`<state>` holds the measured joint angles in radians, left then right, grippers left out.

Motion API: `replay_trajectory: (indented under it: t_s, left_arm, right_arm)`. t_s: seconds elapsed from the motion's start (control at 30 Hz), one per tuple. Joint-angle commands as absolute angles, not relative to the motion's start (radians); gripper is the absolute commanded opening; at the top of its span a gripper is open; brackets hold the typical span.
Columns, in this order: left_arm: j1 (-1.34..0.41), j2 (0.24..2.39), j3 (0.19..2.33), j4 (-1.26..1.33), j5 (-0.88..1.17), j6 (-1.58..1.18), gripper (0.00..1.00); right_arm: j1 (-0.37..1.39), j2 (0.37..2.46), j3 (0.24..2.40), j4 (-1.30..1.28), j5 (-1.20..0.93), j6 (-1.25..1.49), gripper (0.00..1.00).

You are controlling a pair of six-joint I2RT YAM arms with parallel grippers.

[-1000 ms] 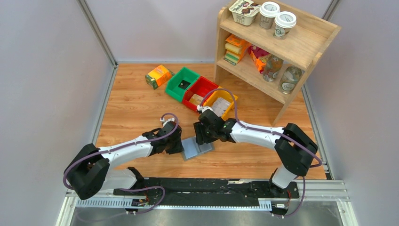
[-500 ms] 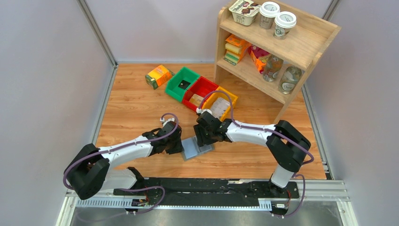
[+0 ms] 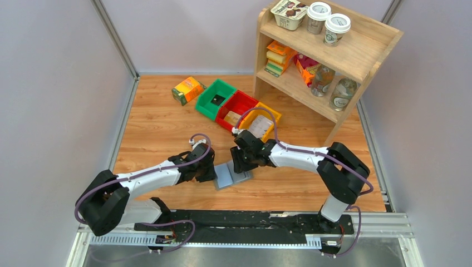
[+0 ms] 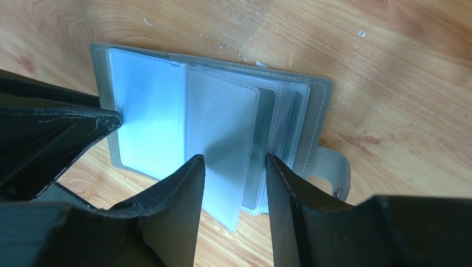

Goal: Take the credit cards out of the card holder
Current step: Remove the credit card from the card holder.

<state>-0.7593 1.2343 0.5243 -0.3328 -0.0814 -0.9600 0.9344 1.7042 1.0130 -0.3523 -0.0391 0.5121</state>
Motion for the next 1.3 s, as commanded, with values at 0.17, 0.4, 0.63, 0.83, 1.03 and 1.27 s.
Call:
replay_trajectory:
  t_s: [0.17, 0.4, 0.63, 0.83, 1.03, 1.27]
  left_arm:
    - [-0.765, 1.238, 0.514, -0.316, -0.071, -0.968, 0.33]
    - [-0.765, 1.230, 0.508, -0.314, -0.072, -0.974, 0.33]
    - [-0.765, 1.201, 0.492, -0.324, -0.087, -0.991, 0.33]
    - [-0.765, 1.160, 0.482, -0.334, -0.101, -1.002, 0.33]
    - [-0.765, 1.072, 0.509, -0.377, -0.098, -0.996, 0.34]
    - [-0.765, 1.063, 0.538, -0.296, -0.071, -0.994, 0.34]
  right_arm:
    - [0.951, 1.583, 1.019, -0.192, -0.224, 0.531, 0.45]
    - [0.986, 1.600, 1.046, -0.186, -0.253, 0.523, 0.48]
    - [0.994, 1.626, 1.049, -0.189, -0.235, 0.523, 0.47]
    - [0.996, 1.654, 1.063, -0.253, -0.130, 0.519, 0.46]
    - [0.982, 1.661, 1.052, -0.262, -0.071, 0.514, 0.49]
    - [0.911, 1.692, 1.008, -0.161, -0.202, 0.548, 0.47]
